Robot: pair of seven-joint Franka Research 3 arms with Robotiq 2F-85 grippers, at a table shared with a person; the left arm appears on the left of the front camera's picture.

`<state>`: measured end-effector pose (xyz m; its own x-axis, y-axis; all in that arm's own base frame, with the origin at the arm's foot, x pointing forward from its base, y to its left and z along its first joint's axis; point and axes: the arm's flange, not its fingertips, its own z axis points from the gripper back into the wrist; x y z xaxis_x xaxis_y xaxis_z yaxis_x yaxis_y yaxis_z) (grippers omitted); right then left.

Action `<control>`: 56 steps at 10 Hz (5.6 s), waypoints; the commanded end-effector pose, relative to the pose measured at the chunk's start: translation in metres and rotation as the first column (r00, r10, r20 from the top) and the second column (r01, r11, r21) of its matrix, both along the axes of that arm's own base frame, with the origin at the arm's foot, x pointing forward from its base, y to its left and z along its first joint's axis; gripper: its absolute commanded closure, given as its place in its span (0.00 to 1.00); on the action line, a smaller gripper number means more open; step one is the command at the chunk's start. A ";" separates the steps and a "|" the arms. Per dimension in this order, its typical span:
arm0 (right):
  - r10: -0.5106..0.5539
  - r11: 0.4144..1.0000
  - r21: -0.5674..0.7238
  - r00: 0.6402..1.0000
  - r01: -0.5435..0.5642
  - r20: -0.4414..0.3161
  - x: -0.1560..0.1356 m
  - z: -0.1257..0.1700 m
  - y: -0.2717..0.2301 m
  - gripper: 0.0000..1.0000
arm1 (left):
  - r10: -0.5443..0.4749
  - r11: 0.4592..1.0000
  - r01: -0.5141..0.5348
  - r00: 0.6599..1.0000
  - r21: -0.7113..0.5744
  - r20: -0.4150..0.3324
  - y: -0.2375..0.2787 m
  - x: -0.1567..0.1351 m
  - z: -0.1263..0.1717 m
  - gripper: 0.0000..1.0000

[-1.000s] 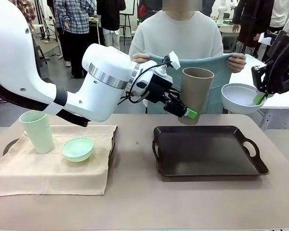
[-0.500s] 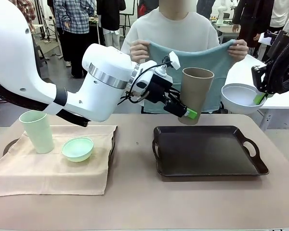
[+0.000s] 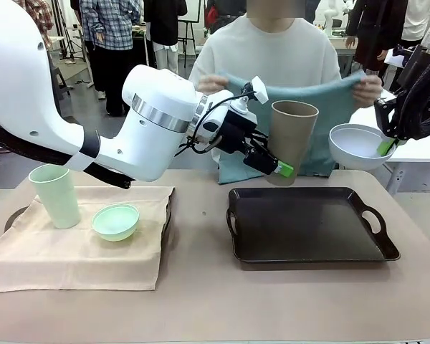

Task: Set up a tray with a mat and arrange the tableware.
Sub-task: Place the Picnic Bowl and Reusable plastic cup back onto the Handle tray in front of the human's position.

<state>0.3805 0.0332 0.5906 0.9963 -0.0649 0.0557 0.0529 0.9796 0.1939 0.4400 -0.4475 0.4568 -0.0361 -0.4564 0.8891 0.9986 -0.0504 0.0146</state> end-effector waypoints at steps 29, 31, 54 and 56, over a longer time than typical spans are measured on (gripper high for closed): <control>-0.001 1.000 -0.006 1.000 0.001 0.004 -0.002 0.000 0.000 1.00 | -0.015 1.000 0.015 1.000 -0.007 0.001 0.001 0.001 0.003 0.74; 0.000 1.000 0.000 1.000 0.000 0.000 0.000 0.000 0.000 0.96 | 0.000 1.000 0.000 1.000 0.000 0.000 0.000 0.000 0.000 0.19; 0.023 0.999 -0.035 0.998 -0.025 -0.051 0.099 -0.223 -0.028 0.96 | -0.086 0.993 0.097 0.987 -0.071 0.135 -0.018 0.063 -0.174 0.19; 0.026 0.999 -0.042 0.998 -0.028 -0.060 0.101 -0.232 -0.028 0.96 | -0.083 0.992 0.098 0.982 -0.084 0.168 -0.018 0.069 -0.182 0.19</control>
